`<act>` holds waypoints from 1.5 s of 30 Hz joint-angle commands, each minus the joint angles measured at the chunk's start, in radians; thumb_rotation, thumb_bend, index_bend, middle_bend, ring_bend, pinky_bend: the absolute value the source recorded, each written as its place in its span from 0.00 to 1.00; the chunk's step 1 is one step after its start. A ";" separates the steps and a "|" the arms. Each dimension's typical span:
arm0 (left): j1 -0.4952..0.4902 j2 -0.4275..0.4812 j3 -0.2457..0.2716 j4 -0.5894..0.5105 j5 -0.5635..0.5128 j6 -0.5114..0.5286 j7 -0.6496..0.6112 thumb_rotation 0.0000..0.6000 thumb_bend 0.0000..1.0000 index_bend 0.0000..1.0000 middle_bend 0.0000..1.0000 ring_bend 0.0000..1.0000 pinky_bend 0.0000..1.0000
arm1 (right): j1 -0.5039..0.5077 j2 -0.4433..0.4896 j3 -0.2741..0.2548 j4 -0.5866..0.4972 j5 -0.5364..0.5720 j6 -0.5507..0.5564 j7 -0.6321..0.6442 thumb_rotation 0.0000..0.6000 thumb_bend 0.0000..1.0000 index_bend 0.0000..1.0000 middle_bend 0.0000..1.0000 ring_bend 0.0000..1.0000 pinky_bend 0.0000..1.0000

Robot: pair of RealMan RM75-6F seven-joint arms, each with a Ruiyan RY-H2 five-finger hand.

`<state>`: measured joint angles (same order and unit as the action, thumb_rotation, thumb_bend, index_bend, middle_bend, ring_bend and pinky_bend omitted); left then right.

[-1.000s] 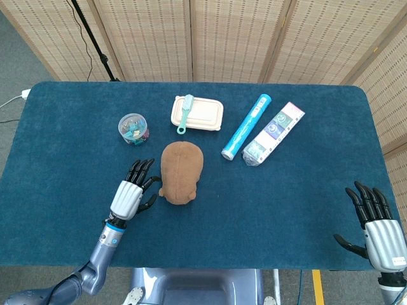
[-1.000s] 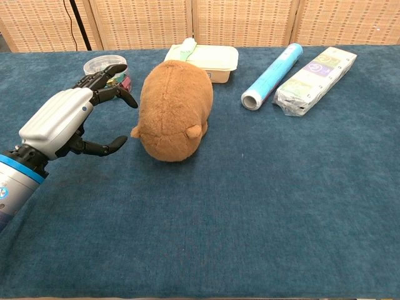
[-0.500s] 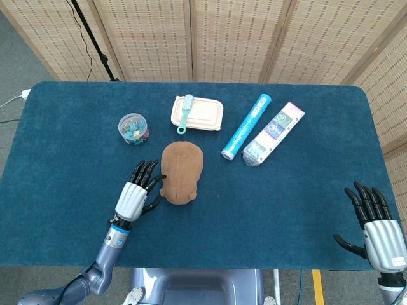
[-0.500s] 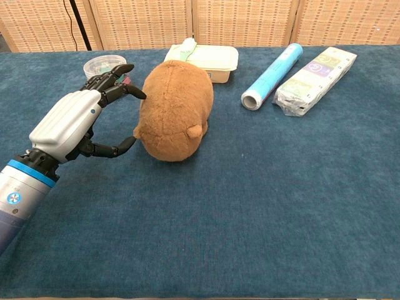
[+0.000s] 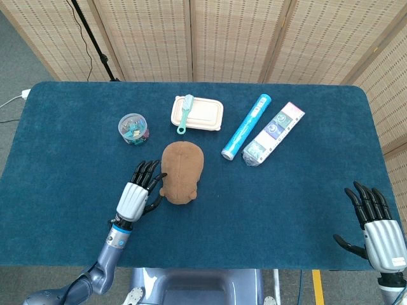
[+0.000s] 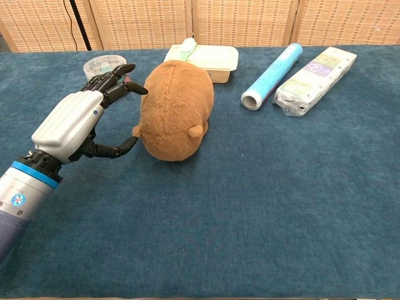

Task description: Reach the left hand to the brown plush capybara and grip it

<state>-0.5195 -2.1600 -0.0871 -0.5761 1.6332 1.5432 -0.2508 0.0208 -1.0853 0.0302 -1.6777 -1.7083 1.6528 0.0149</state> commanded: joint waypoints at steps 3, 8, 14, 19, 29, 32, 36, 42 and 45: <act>-0.005 -0.008 0.001 0.006 -0.005 -0.008 0.005 1.00 0.31 0.23 0.00 0.00 0.00 | 0.000 0.000 -0.001 -0.001 0.000 0.000 0.000 1.00 0.00 0.00 0.00 0.00 0.00; -0.012 -0.018 0.002 0.013 -0.009 -0.004 0.006 1.00 0.31 0.23 0.00 0.00 0.00 | 0.000 0.000 -0.001 -0.001 -0.003 0.002 0.001 1.00 0.00 0.00 0.00 0.00 0.00; -0.016 -0.019 -0.002 0.012 -0.012 0.008 -0.001 1.00 0.34 0.31 0.00 0.00 0.00 | 0.001 -0.001 -0.002 0.001 -0.007 0.000 0.001 1.00 0.00 0.00 0.00 0.00 0.00; -0.020 -0.018 0.001 0.008 -0.012 0.013 0.006 1.00 0.35 0.39 0.00 0.00 0.00 | 0.002 -0.002 -0.004 0.000 -0.011 0.000 -0.001 1.00 0.00 0.00 0.00 0.00 0.00; -0.020 -0.025 -0.001 0.005 -0.022 0.013 0.016 1.00 0.35 0.46 0.00 0.00 0.00 | 0.004 0.000 -0.007 -0.002 -0.012 -0.005 0.005 1.00 0.00 0.00 0.00 0.00 0.00; -0.022 -0.029 -0.005 0.003 -0.026 0.018 0.008 1.00 0.35 0.46 0.00 0.00 0.00 | 0.004 0.000 -0.008 -0.002 -0.012 -0.005 0.009 1.00 0.00 0.00 0.00 0.00 0.00; -0.022 -0.028 -0.001 0.003 -0.026 0.015 0.011 1.00 0.35 0.50 0.00 0.00 0.00 | 0.004 0.001 -0.008 -0.001 -0.012 -0.005 0.013 1.00 0.00 0.00 0.00 0.00 0.00; -0.018 -0.024 0.008 -0.003 -0.024 0.013 0.008 1.00 0.35 0.52 0.00 0.00 0.00 | 0.005 0.002 -0.010 -0.002 -0.013 -0.008 0.013 1.00 0.00 0.00 0.00 0.00 0.00; -0.024 -0.023 0.002 -0.006 -0.027 0.012 0.010 1.00 0.35 0.52 0.00 0.00 0.00 | 0.005 0.002 -0.011 -0.003 -0.014 -0.010 0.012 1.00 0.00 0.00 0.00 0.00 0.00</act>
<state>-0.5426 -2.1829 -0.0846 -0.5818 1.6063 1.5550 -0.2414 0.0262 -1.0837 0.0191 -1.6801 -1.7219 1.6428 0.0267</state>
